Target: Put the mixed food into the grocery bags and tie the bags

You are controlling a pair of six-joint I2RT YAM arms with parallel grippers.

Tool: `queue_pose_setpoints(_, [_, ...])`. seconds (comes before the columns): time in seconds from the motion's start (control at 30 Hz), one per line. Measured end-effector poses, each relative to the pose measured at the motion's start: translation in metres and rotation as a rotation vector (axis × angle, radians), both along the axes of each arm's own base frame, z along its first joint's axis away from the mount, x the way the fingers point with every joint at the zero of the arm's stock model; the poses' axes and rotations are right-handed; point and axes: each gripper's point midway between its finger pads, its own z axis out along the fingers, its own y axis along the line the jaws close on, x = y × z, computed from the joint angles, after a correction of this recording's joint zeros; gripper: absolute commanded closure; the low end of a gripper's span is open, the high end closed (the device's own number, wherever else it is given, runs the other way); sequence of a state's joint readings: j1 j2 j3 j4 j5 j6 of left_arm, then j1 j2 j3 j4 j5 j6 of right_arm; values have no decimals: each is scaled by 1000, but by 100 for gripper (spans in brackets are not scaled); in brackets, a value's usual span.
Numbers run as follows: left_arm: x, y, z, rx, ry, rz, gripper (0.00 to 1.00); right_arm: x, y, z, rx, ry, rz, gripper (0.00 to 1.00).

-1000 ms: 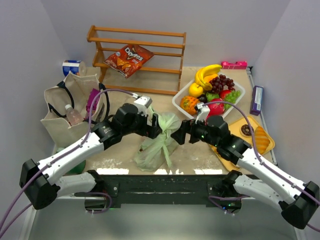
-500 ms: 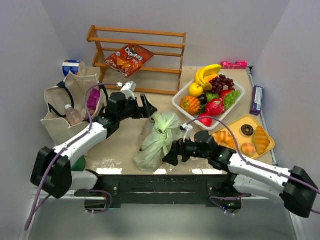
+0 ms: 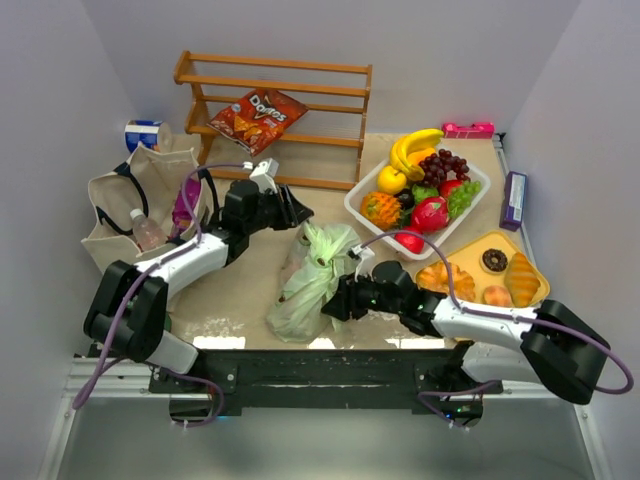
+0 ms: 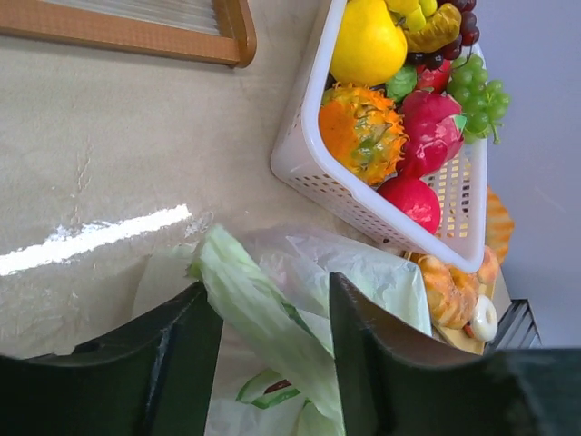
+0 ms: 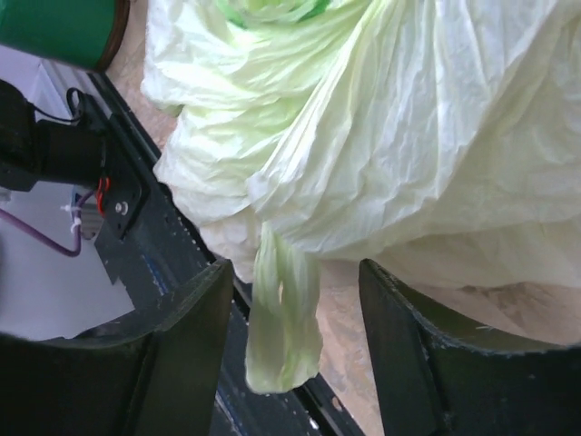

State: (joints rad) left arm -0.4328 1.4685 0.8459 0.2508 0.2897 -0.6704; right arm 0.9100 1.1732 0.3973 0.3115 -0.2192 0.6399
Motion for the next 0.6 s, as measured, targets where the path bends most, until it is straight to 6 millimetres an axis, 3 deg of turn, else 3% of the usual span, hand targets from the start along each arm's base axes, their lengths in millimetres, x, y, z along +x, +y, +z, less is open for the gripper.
queue_pose_setpoints(0.07, [2,-4,-3,-21,9,-8,91,1,2,-4,-3,0,2,100])
queue_pose_setpoints(0.1, [4,-6,-5,-25,8,-14,100,1,3,-5,0,4,2,100])
queue_pose_setpoints(0.3, [17,3,3,-77,-8,3,100,-6,-1,0,33,19,-7,100])
queue_pose_setpoints(0.47, [36,32,21,-121,-5,34,100,-13,-14,27,110,0,-50,100])
queue_pose_setpoints(0.6, [42,38,38,-160,6,-18,100,-14,-24,40,163,0,-101,100])
